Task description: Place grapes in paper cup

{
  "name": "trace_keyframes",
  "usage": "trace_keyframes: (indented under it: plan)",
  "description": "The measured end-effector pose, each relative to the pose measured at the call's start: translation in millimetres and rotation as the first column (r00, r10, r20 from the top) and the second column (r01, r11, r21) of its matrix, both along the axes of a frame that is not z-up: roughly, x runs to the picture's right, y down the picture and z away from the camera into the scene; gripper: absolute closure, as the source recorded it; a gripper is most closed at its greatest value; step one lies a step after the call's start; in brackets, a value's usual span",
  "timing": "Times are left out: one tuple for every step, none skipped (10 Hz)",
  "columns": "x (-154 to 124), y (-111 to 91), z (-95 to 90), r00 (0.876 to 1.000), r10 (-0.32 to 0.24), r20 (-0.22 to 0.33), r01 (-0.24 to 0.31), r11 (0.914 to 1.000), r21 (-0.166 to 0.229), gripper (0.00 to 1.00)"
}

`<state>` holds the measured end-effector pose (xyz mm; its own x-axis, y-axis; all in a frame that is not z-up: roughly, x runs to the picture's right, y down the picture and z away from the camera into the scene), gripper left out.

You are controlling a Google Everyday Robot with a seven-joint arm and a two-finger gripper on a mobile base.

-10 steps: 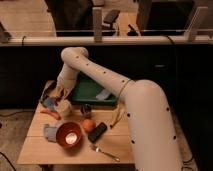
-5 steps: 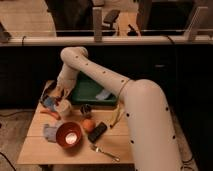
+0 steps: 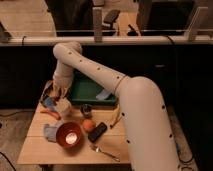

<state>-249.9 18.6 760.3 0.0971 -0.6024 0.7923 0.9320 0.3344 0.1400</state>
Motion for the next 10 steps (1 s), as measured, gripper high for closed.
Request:
trace_keyframes:
  plan:
    - [-0.7, -0.1, -2.2, 1.0, -0.013, -0.002, 0.013, 0.9999, 0.004, 0.99]
    - [-1.0, -0.4, -5.2, 1.0, -0.03, -0.006, 0.03, 0.9995, 0.008, 0.98]
    - [-0.3, -0.5, -6.4, 0.999, -0.039, -0.011, 0.039, 0.9992, 0.011, 0.94]
    - [0.7, -0.6, -7.6, 0.999, -0.046, -0.018, 0.047, 0.9988, 0.014, 0.86]
    - [1.4, 0.6, -10.0, 0.998, -0.059, -0.033, 0.059, 0.9981, 0.017, 0.74]
    - [0.1, 3.1, -13.0, 0.996, -0.072, -0.044, 0.073, 0.9971, 0.02, 0.63]
    - [-1.2, 5.4, -15.9, 0.995, -0.084, -0.051, 0.086, 0.9961, 0.023, 0.54]
    - [-1.8, 6.9, -18.6, 0.994, -0.093, -0.058, 0.095, 0.9951, 0.027, 0.44]
    - [-1.3, 8.6, -21.5, 0.993, -0.101, -0.065, 0.103, 0.9942, 0.032, 0.32]
    - [-1.6, 10.0, -23.8, 0.992, -0.105, -0.068, 0.107, 0.9936, 0.035, 0.24]
